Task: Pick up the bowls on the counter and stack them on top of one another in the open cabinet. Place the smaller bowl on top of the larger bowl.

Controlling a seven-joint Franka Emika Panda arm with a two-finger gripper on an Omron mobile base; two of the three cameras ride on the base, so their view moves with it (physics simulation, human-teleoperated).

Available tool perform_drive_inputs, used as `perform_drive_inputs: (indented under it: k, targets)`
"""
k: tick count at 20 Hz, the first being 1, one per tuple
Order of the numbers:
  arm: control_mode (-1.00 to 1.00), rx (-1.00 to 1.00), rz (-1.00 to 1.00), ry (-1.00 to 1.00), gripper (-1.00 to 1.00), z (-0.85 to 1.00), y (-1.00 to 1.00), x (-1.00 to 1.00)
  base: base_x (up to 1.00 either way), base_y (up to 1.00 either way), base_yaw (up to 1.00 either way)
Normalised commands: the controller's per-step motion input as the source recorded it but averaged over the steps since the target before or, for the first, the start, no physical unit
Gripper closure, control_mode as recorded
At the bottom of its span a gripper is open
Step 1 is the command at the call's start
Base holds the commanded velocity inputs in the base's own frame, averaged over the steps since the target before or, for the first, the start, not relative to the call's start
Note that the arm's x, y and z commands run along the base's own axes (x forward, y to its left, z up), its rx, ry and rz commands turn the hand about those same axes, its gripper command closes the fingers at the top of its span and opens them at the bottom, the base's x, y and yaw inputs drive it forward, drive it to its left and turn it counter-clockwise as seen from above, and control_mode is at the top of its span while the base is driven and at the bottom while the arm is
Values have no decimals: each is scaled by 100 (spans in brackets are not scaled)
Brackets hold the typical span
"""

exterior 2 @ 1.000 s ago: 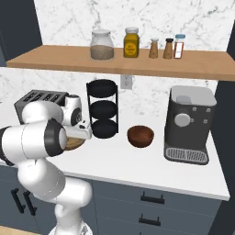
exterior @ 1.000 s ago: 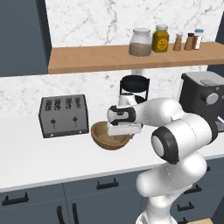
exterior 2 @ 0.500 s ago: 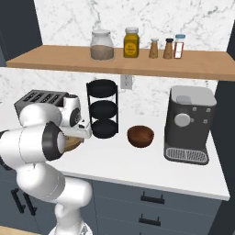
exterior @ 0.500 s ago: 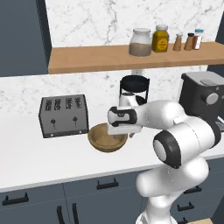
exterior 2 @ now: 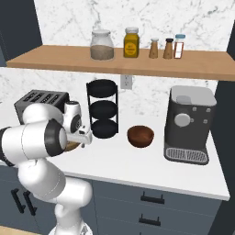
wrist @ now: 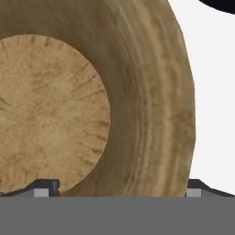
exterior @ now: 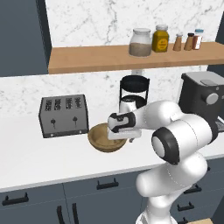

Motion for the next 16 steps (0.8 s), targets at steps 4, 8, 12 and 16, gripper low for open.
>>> perform_drive_inputs:
  k: [4, 8, 12, 16]
  targets:
    - [-100, 0, -1, 0, -100, -3, 0, -1, 0, 0, 0]
    - [-100, 0, -2, 0, 100, 0, 0, 0, 0, 0, 0]
    - [-100, 0, -1, 0, 100, 0, 2, 0, 0, 0, 0]
    - [-100, -2, 0, 0, 100, 1, 13, 0, 0, 0, 0]
